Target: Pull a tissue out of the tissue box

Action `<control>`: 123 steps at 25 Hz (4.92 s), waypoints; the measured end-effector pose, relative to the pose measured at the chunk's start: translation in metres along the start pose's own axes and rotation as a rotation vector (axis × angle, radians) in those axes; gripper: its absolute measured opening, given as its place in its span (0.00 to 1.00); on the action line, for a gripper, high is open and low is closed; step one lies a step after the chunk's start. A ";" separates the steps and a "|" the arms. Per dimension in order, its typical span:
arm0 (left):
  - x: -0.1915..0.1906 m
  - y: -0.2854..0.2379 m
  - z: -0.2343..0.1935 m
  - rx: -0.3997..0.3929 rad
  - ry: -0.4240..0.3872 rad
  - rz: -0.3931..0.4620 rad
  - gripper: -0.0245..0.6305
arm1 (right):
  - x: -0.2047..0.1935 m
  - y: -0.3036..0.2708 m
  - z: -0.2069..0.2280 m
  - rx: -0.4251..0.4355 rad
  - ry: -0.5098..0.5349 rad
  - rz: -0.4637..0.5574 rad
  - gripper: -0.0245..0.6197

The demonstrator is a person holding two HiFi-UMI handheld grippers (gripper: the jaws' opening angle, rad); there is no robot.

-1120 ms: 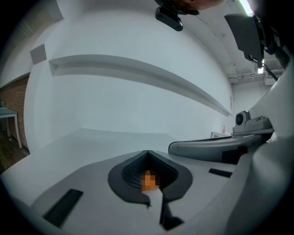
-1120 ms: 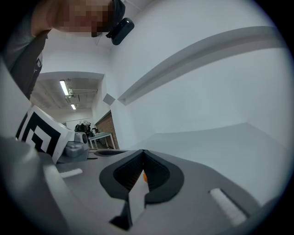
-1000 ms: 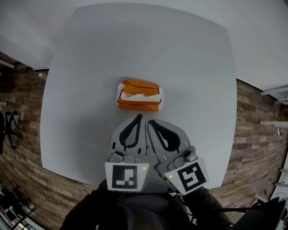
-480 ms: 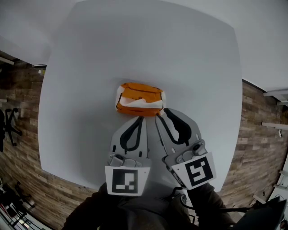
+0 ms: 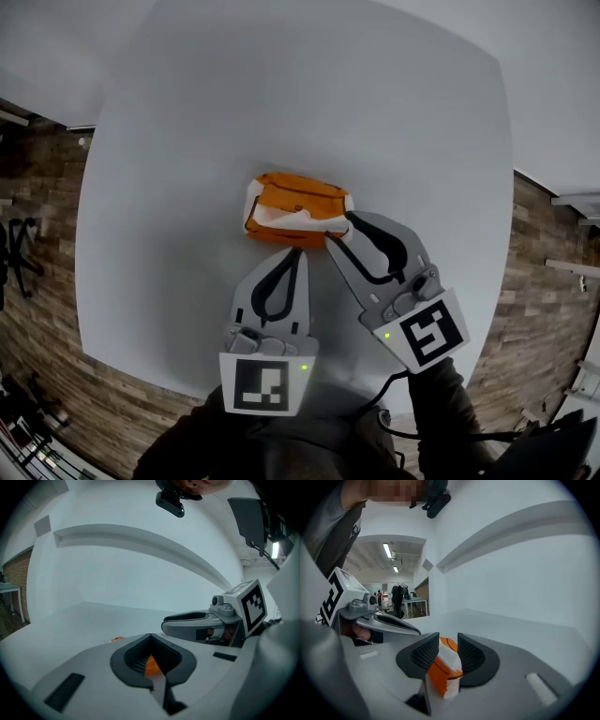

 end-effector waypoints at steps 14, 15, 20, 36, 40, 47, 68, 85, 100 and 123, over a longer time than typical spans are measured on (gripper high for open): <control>-0.005 0.003 -0.006 -0.006 -0.017 -0.002 0.04 | -0.028 -0.018 0.016 0.019 -0.032 -0.072 0.25; -0.005 0.004 -0.007 -0.004 -0.013 -0.002 0.04 | -0.028 -0.019 0.017 0.022 -0.028 -0.073 0.25; -0.007 0.005 -0.009 -0.004 -0.021 -0.003 0.04 | -0.031 -0.023 0.017 0.054 -0.007 -0.068 0.25; -0.014 0.014 -0.011 0.025 -0.004 -0.003 0.04 | -0.028 -0.019 0.005 0.084 0.103 -0.057 0.05; -0.013 0.011 -0.010 0.027 0.001 0.001 0.04 | -0.020 -0.013 0.001 0.085 0.085 -0.019 0.05; -0.009 0.005 -0.013 0.011 0.005 0.004 0.04 | -0.002 -0.008 -0.008 0.075 0.077 0.008 0.05; -0.026 -0.021 -0.003 -0.027 -0.011 -0.052 0.04 | 0.013 0.009 -0.013 0.074 0.052 0.037 0.05; -0.030 -0.033 0.006 -0.028 -0.004 -0.059 0.04 | 0.057 0.047 -0.028 0.115 0.114 0.144 0.05; -0.009 0.016 0.019 -0.020 -0.031 -0.019 0.04 | 0.101 0.081 -0.093 0.225 0.157 0.237 0.05; -0.031 0.366 -0.093 0.186 0.088 0.072 0.04 | 0.132 -0.021 -0.323 0.173 0.230 0.196 0.05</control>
Point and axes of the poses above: the fingertips, and each gripper's own axes: y backward along the fingers, z to its right, x out of its top, the point moved 4 cm from there along y, backward along the fingers, and after that the axes turned 9 degrees about -x, right-handed, at the moved point
